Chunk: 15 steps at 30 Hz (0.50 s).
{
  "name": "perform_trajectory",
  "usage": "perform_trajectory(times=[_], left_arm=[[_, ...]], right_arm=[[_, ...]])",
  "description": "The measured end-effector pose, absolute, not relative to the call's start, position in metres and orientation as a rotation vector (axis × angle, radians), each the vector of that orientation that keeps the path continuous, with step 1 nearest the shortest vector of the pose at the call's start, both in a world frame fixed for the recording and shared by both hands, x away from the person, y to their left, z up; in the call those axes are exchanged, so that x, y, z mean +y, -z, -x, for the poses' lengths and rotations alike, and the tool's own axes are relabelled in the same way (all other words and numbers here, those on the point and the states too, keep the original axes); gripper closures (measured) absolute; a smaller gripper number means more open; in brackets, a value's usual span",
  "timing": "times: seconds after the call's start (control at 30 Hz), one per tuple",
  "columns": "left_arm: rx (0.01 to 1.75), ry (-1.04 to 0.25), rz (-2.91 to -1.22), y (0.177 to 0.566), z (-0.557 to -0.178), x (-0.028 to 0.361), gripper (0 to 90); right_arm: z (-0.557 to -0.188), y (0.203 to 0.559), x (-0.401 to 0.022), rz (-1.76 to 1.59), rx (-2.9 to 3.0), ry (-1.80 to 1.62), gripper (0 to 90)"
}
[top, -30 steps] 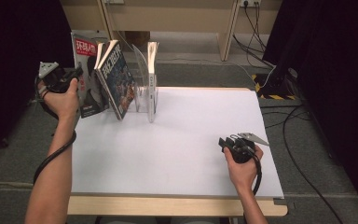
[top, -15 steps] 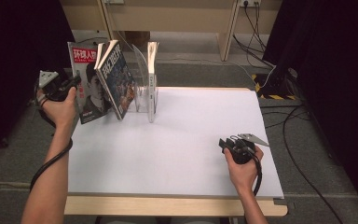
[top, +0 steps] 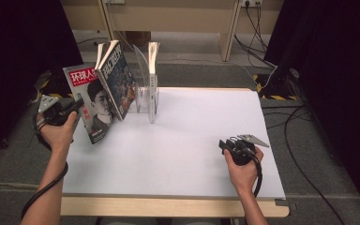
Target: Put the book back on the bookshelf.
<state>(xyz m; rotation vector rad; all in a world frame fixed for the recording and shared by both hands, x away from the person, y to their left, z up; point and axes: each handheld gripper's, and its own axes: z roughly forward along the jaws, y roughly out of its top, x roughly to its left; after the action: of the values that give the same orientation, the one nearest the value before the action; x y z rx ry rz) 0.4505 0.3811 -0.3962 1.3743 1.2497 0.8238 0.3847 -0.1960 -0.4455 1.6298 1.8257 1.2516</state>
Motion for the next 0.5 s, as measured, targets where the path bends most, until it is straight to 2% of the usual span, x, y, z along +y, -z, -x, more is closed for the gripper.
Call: perform_trajectory(times=[0.23,0.5], left_arm=[[1.281,-0.777,-1.405,0.401,-0.447,0.377,76.6],[1.369,-0.692,-1.359,0.391,-0.465,0.377,67.7]], right_arm=[[-0.385,0.446,-0.195,-1.628,1.833,-1.253,65.0],[-0.386,0.447,-0.195,-1.636,1.844,-1.252,64.4]])
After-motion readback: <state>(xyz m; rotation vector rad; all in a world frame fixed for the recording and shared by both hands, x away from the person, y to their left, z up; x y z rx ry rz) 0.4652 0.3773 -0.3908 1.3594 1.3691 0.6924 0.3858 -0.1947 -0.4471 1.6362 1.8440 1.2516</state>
